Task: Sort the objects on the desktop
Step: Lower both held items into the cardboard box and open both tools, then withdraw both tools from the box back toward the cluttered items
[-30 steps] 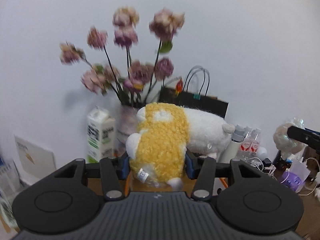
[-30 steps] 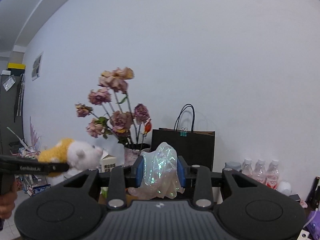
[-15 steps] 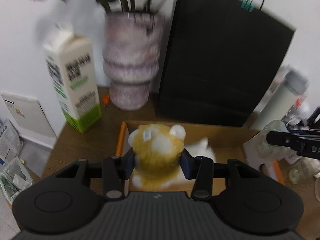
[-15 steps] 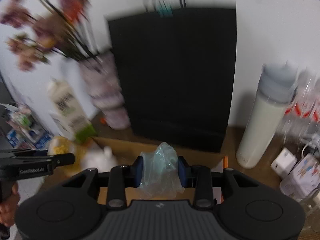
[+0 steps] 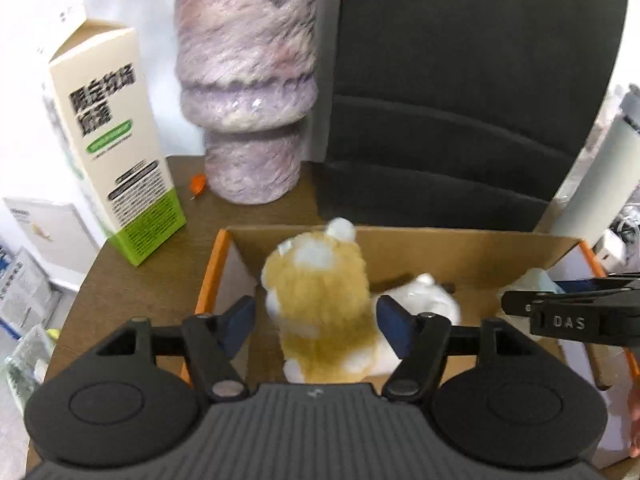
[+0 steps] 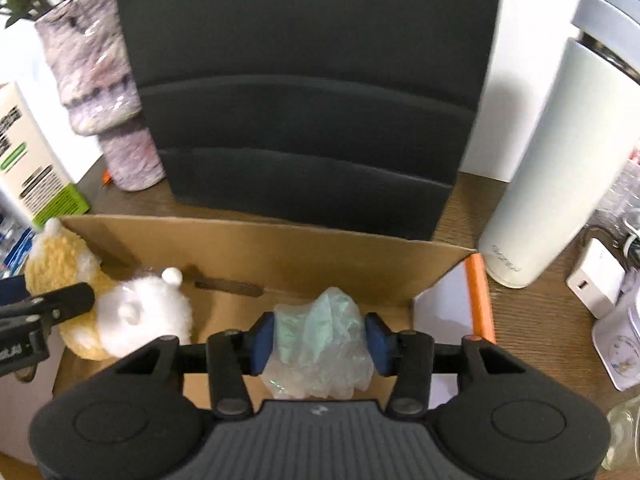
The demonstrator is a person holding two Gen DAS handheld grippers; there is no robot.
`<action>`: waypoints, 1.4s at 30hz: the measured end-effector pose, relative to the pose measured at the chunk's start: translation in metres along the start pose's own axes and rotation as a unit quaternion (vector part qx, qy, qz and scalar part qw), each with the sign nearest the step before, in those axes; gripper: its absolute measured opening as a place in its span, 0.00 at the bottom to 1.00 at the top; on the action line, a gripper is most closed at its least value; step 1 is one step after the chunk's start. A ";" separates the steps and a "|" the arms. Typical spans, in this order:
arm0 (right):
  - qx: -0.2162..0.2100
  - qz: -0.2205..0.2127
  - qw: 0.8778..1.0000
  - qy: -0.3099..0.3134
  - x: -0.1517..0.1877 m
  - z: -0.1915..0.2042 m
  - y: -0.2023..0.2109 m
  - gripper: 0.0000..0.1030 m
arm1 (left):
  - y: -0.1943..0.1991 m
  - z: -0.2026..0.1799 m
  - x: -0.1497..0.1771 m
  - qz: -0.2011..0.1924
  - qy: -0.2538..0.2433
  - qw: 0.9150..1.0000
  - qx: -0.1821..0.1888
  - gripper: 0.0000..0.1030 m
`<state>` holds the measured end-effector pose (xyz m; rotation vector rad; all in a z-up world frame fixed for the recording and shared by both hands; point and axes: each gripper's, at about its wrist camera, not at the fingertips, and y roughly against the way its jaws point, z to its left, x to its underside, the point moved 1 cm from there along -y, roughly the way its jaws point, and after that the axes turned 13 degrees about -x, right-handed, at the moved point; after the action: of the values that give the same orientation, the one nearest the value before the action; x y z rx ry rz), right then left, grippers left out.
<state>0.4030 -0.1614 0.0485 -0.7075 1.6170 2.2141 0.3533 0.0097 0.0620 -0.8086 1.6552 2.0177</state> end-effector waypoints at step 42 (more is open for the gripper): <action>-0.065 -0.225 0.971 0.042 0.331 0.077 0.248 0.82 | 0.278 0.079 0.285 -0.184 0.002 0.983 0.000 1.00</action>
<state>-0.0159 -0.1801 0.0810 -1.0949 1.2022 1.9851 -0.0514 0.0127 0.0900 -1.0321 1.3859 1.7575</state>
